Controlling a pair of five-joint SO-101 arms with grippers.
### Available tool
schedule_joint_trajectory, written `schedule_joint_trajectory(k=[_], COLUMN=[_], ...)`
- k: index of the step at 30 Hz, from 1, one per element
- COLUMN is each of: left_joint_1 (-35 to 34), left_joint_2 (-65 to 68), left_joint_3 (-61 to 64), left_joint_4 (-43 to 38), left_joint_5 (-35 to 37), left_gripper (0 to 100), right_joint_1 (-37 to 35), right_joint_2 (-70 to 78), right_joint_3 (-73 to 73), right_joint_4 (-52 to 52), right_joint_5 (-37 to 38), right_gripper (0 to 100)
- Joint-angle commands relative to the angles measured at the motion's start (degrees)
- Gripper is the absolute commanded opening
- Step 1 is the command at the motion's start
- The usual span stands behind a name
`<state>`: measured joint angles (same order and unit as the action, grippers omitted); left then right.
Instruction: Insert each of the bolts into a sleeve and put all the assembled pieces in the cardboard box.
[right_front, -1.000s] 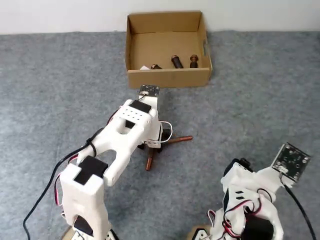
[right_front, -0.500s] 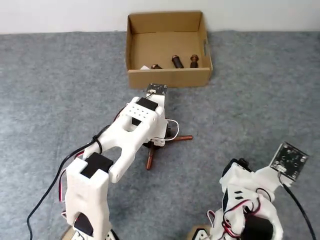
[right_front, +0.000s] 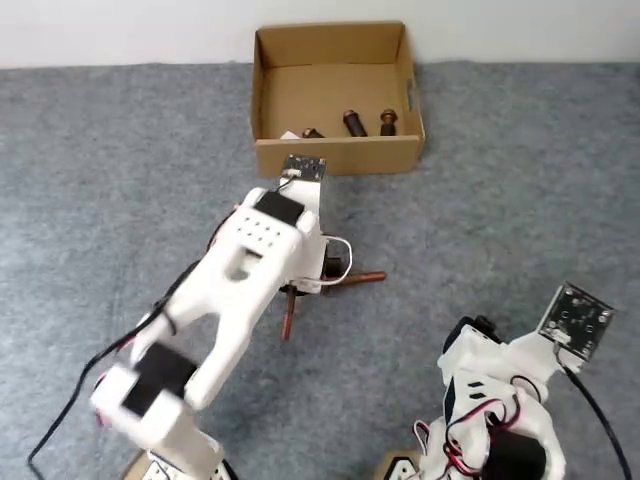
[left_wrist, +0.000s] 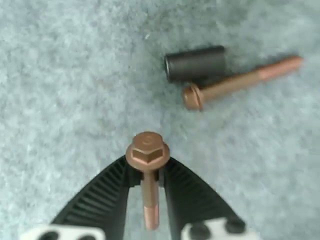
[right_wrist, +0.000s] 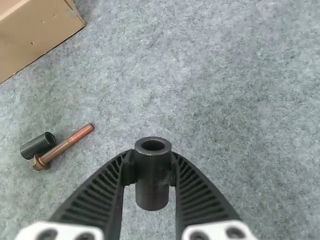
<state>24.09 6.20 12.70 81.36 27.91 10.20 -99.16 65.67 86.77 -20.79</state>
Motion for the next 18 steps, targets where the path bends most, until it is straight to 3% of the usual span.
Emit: schedule_joint_trajectory(k=[1, 10, 18], left_joint_1=[2.02, 2.46, 2.11], left_joint_2=[-15.30, -48.88, -75.34], left_joint_3=[4.79, 22.99, 37.49], left_joint_4=[-1.76, -13.71, -18.37], left_joint_5=[0.35, -3.52, -5.10], left_gripper=[0, 0, 0], right_joint_1=[-1.10, -11.21, -20.35], right_joint_2=[0.75, 0.66, 0.66], right_joint_3=[-0.44, -0.79, -2.46], right_joint_4=[-1.01, -1.01, -1.19], right_joint_5=[0.70, 0.70, 0.79], right_gripper=[0.8, 0.8, 0.8])
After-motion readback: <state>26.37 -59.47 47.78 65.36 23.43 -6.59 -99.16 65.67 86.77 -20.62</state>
